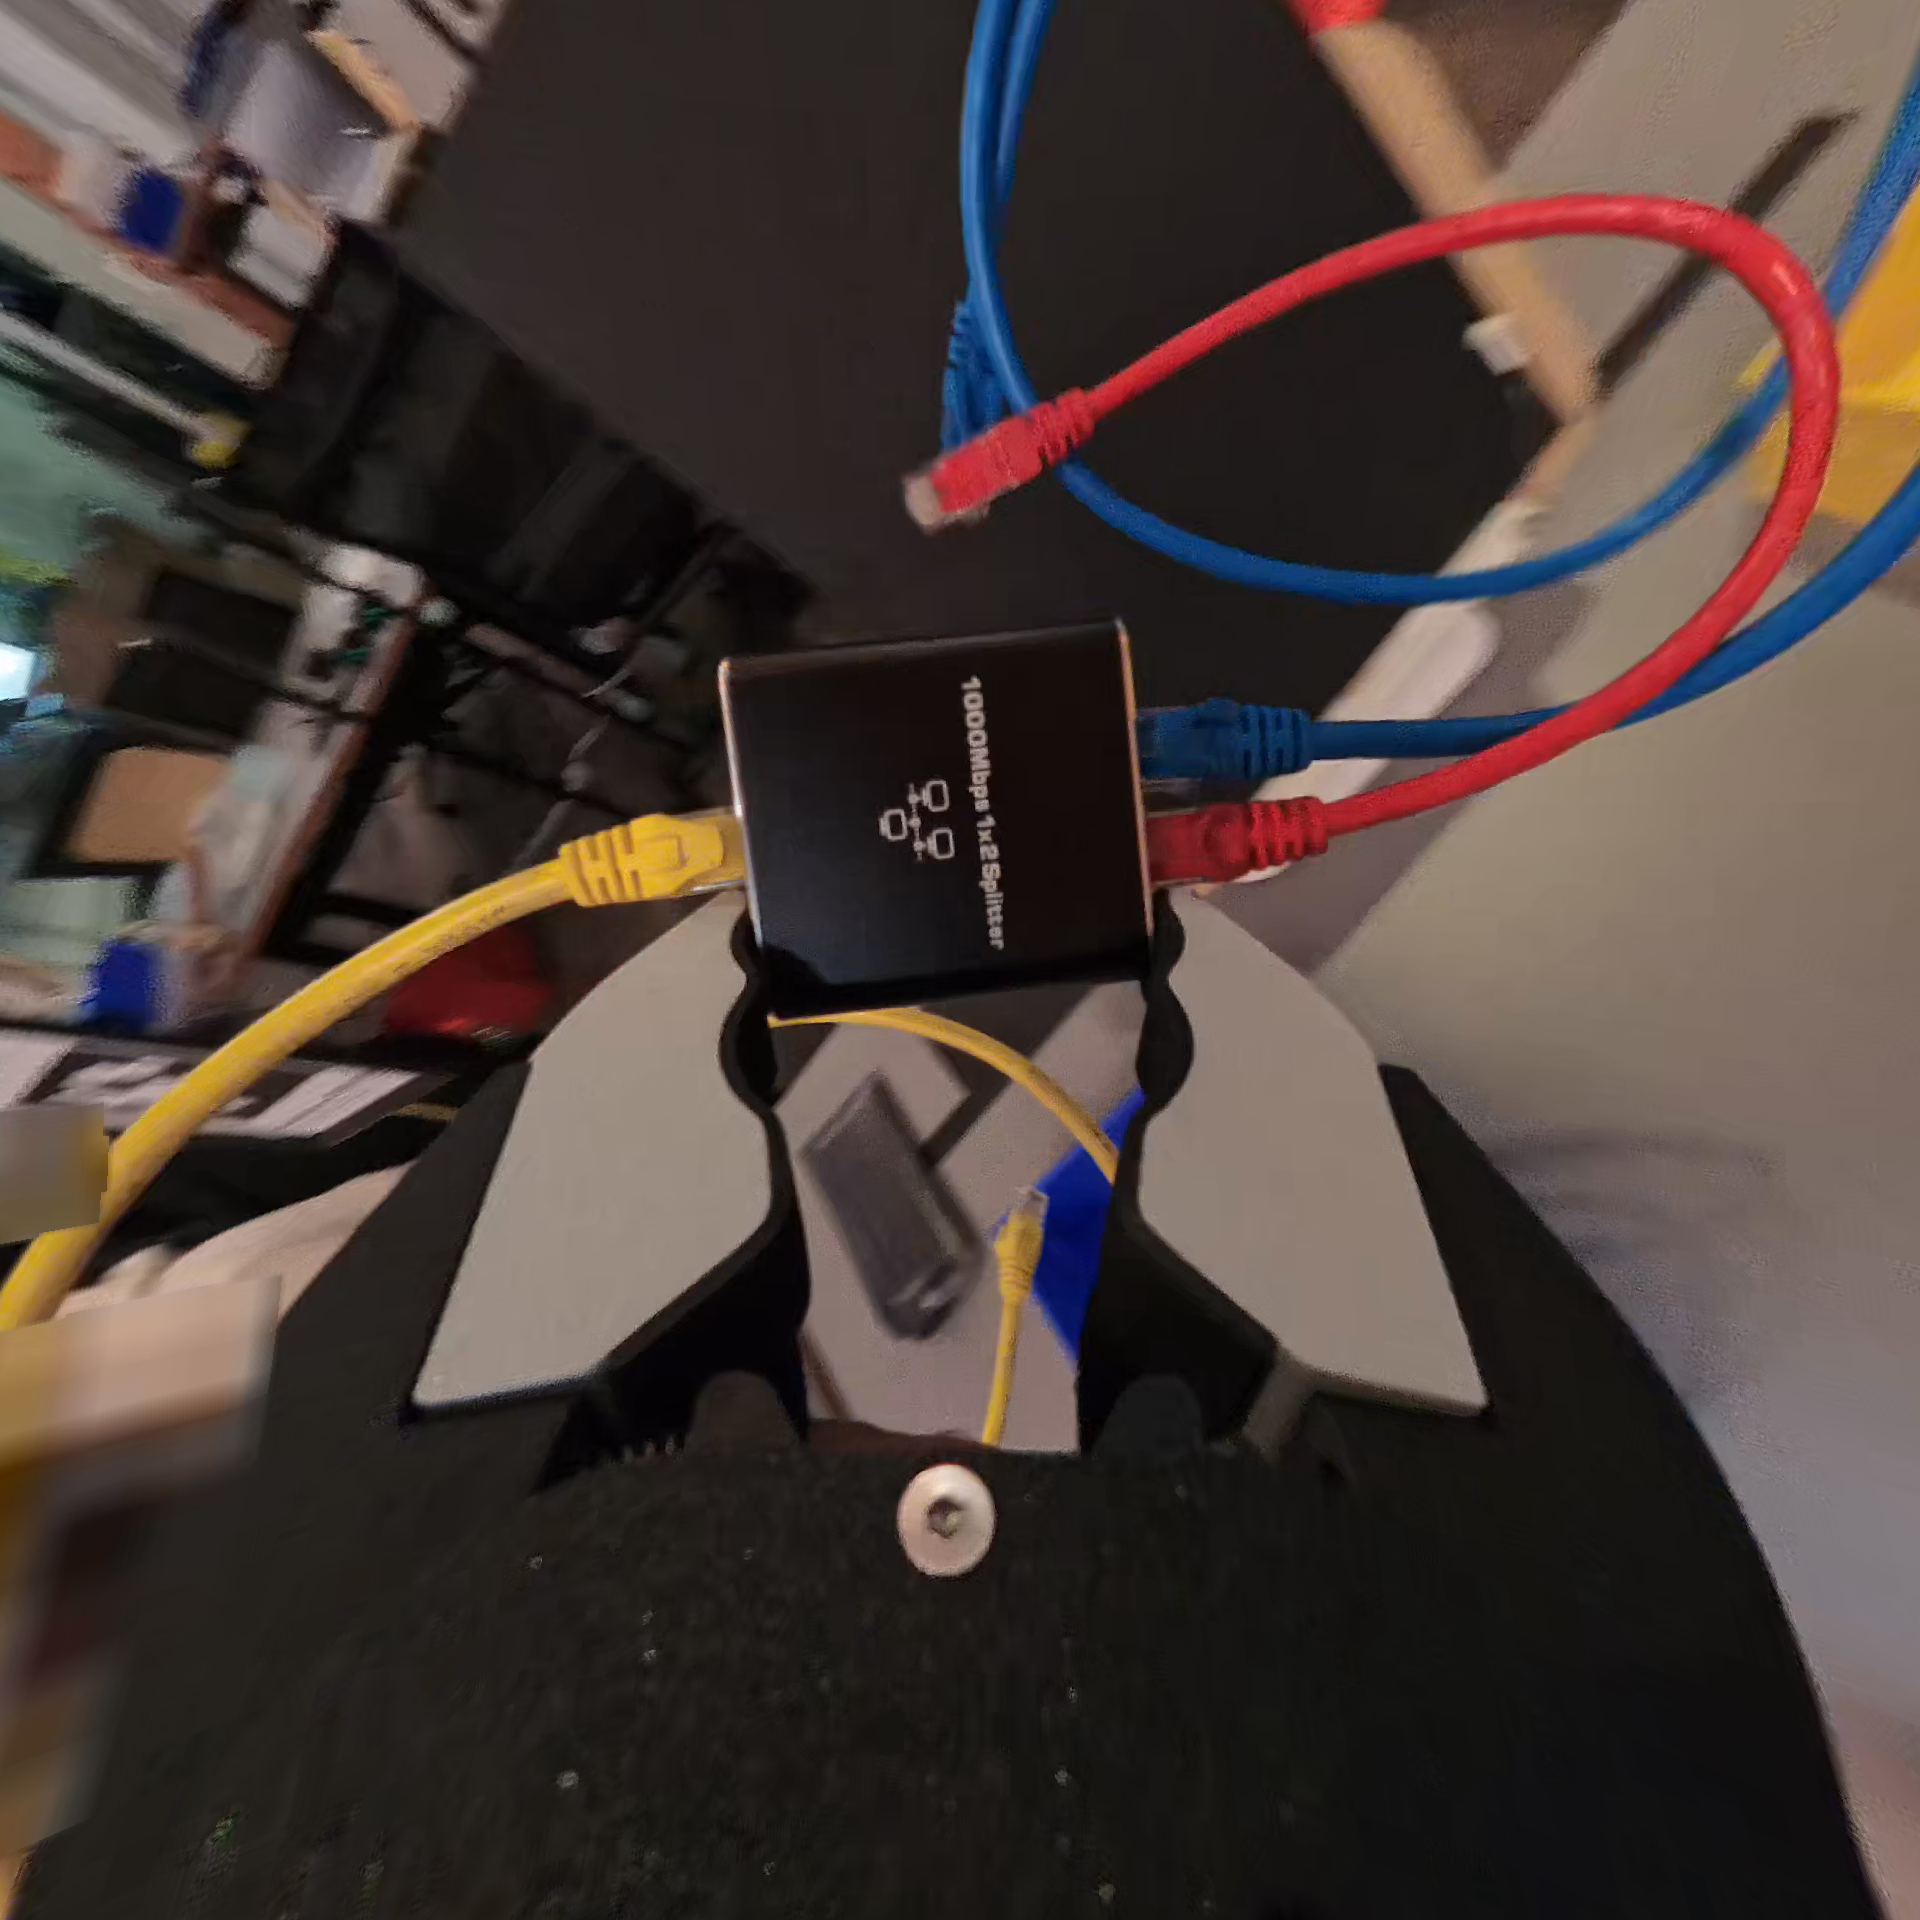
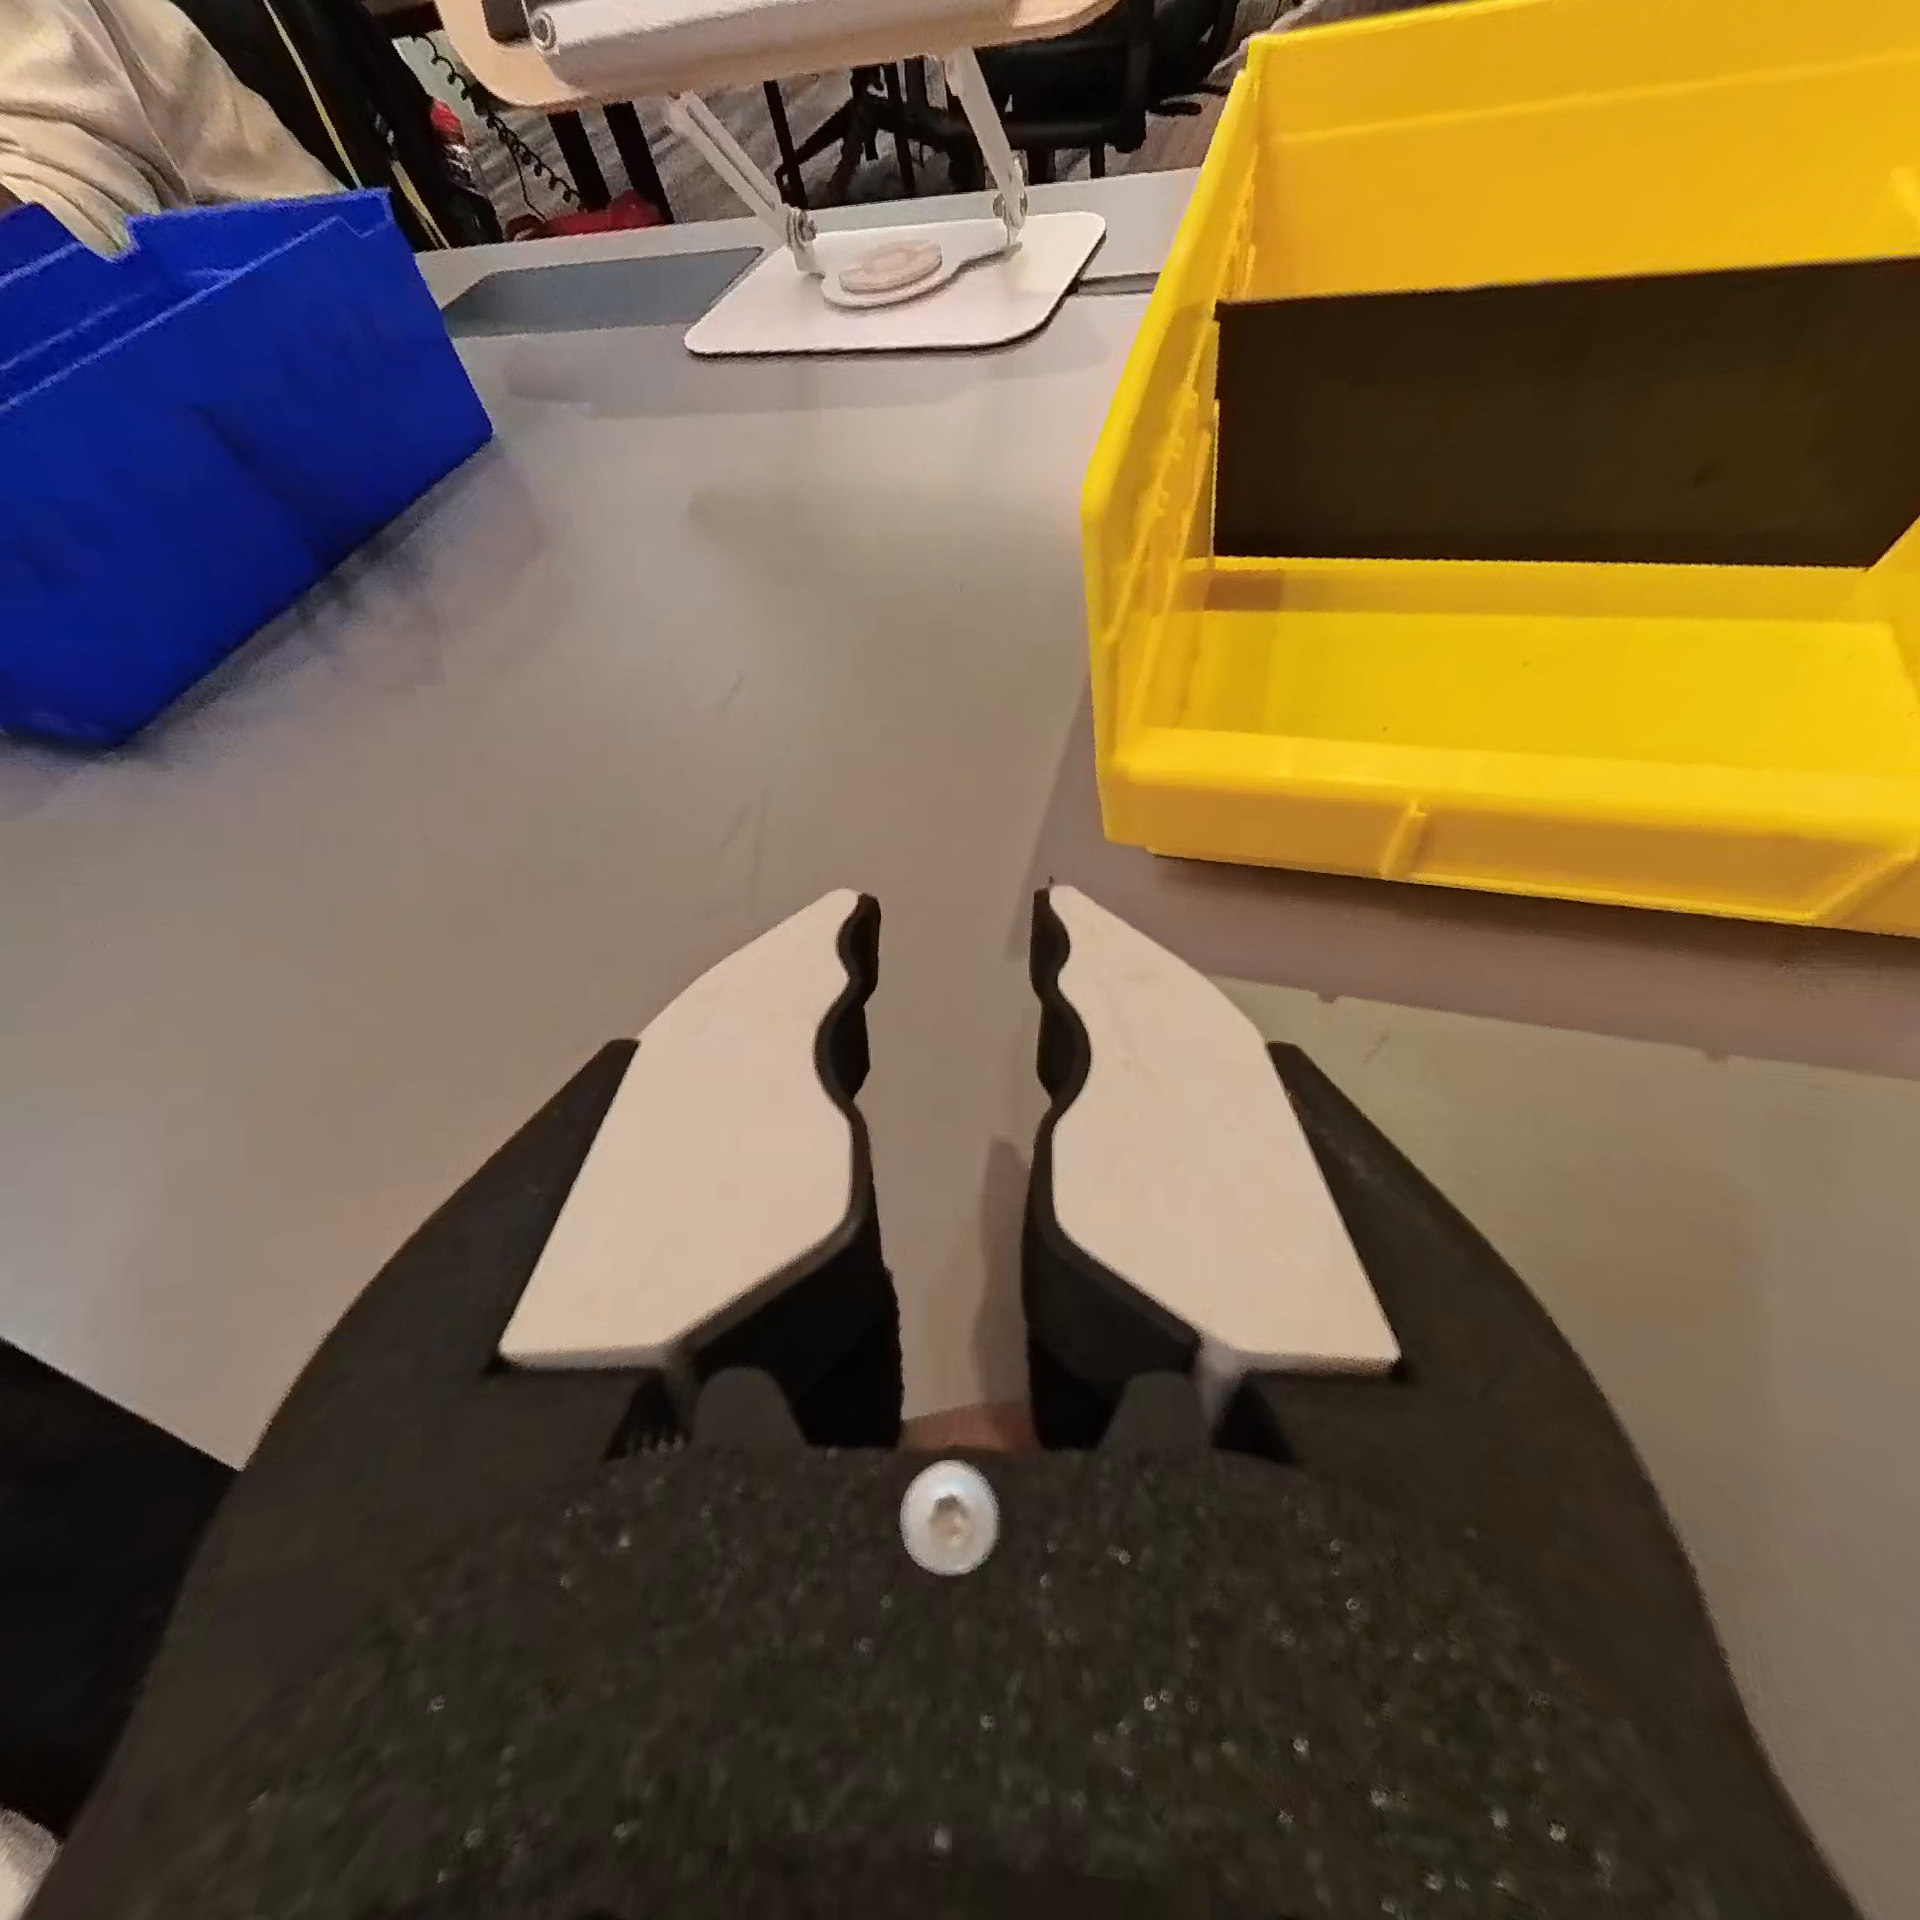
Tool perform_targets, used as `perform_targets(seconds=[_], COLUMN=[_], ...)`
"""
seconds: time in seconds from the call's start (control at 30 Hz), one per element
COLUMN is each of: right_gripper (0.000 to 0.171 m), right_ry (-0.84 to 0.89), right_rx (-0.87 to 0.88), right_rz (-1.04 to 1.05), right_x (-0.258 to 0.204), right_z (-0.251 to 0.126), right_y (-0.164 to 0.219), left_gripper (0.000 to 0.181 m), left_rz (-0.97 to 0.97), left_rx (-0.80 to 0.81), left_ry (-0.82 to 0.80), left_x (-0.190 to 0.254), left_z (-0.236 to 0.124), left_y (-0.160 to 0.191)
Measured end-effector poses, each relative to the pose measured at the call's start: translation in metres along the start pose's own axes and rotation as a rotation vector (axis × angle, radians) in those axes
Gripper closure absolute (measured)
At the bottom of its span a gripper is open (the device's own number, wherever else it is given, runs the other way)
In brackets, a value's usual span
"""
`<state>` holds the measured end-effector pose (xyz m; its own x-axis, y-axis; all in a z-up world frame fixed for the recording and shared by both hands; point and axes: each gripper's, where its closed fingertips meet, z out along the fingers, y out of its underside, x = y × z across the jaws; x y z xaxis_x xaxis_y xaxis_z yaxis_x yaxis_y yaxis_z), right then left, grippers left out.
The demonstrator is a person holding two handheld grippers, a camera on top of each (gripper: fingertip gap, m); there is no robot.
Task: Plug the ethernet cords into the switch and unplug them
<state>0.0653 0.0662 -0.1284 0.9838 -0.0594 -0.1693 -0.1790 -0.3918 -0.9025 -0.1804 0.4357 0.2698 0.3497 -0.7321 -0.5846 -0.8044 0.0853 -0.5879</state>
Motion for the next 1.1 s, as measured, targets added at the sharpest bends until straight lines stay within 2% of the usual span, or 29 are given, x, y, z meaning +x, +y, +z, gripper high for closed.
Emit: perform_targets(seconds=[0.13,0.27,0.37,0.5,0.67,0.83,0.97,1.07,1.1], right_gripper=[0.143,0.143,0.143,0.143,0.141,0.136,0.124,0.121,0.128], right_ry=[-0.002,-0.009,-0.025,-0.005,-0.059,-0.205,-0.378,-0.36,-0.322], right_rx=[0.049,0.102,0.131,0.17,0.2,0.205,0.103,-0.003,-0.028], right_rz=[-0.011,-0.029,-0.043,-0.112,-0.12,-0.178,-0.203,-0.264,-0.283], right_x=[-0.001,-0.004,-0.009,-0.011,-0.034,-0.09,-0.147,-0.165,-0.163], right_z=[-0.004,-0.007,-0.008,-0.013,-0.015,-0.009,0.024,0.068,0.083], right_y=[-0.009,-0.018,-0.023,-0.031,-0.049,-0.08,-0.086,-0.073,-0.067], left_gripper=[0.113,0.113,0.113,0.113,0.113,0.113,0.113,0.113,0.113], left_rz=[-0.053,-0.088,-0.101,-0.077,-0.031,0.0,-0.06,-0.127,-0.138], left_rx=[0.017,-0.03,-0.089,-0.19,-0.239,-0.263,-0.306,-0.326,-0.331], left_ry=[0.268,0.499,0.632,0.745,0.749,0.714,0.74,0.789,0.783], left_x=[0.094,0.196,0.268,0.339,0.375,0.372,0.371,0.38,0.381], left_z=[0.032,0.078,0.111,0.141,0.149,0.134,0.125,0.12,0.121], left_y=[-0.017,-0.014,0.002,0.046,0.092,0.127,0.143,0.142,0.142])
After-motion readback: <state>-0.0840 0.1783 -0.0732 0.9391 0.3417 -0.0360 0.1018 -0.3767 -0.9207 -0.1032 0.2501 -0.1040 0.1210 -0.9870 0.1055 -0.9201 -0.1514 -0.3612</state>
